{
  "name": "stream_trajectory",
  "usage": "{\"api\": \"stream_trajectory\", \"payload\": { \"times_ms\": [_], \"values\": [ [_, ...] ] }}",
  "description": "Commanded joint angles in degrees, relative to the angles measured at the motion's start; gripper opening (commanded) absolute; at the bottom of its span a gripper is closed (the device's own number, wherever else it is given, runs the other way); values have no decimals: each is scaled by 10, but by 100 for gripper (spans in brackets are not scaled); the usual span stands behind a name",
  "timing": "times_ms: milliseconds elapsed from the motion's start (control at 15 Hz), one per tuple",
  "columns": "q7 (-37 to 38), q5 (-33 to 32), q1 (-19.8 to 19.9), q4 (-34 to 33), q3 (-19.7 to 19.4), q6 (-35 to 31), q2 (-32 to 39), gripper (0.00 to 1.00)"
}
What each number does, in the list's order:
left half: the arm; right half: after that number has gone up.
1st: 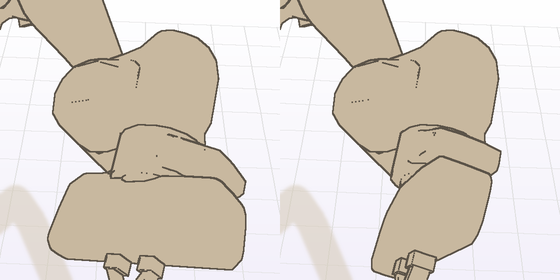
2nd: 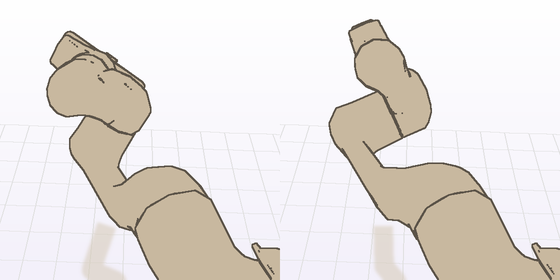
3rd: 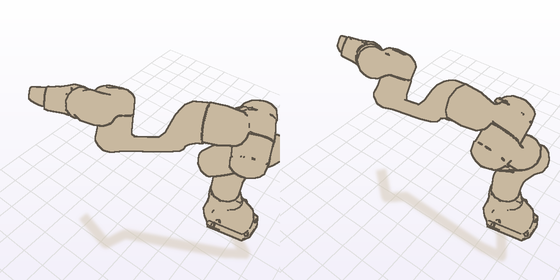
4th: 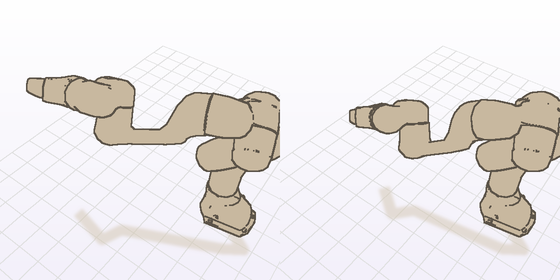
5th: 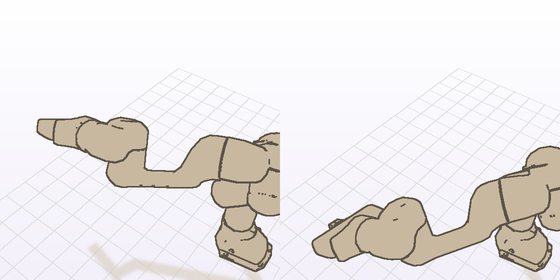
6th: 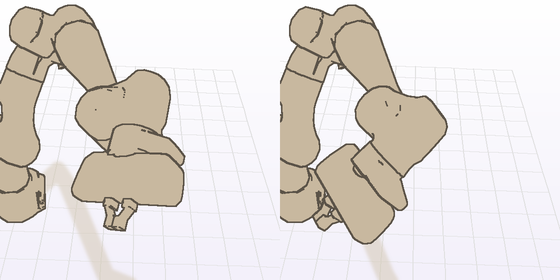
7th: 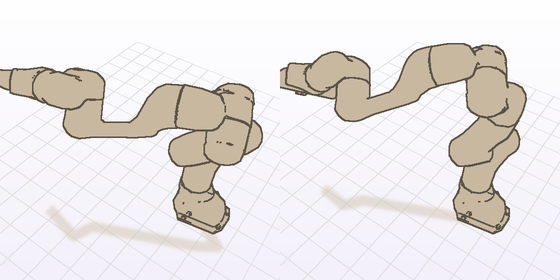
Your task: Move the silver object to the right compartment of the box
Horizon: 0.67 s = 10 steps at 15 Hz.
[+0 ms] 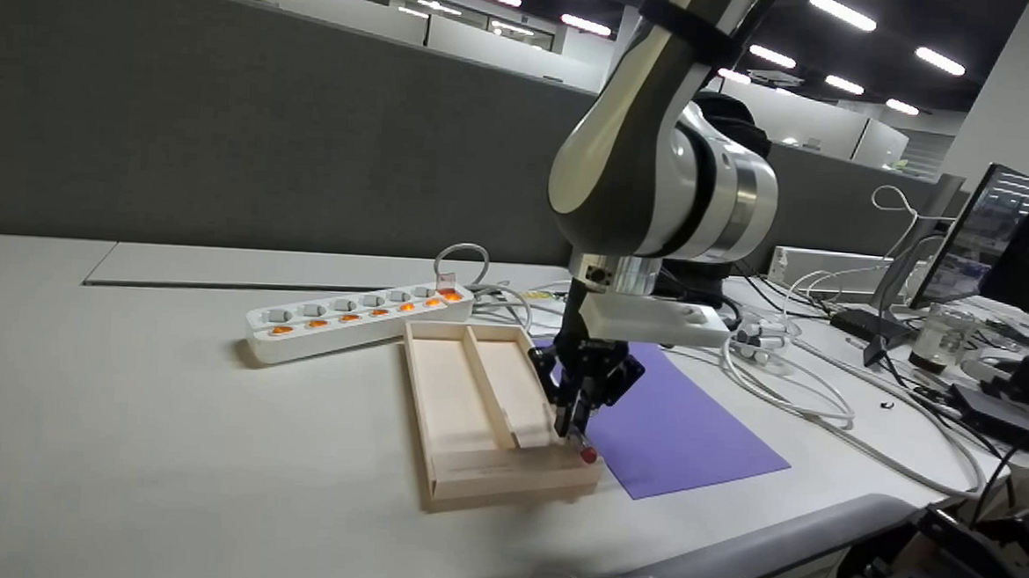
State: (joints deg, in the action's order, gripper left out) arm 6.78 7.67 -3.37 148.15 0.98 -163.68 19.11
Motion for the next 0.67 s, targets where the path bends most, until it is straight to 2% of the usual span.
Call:
{"api": "stream_trajectory", "payload": {
  "times_ms": [0,67,133,200,267,600],
  "values": [
    [18,-14,-6,-6,-11,-3,7,4],
    [18,-13,-6,-7,-11,-4,6,6],
    [18,-12,-4,-7,-10,-1,6,42],
    [18,-10,-4,-8,-10,-1,5,43],
    [18,-9,-3,-8,-9,0,4,47],
    [14,-6,0,-10,-8,2,-4,81]
  ]
}}
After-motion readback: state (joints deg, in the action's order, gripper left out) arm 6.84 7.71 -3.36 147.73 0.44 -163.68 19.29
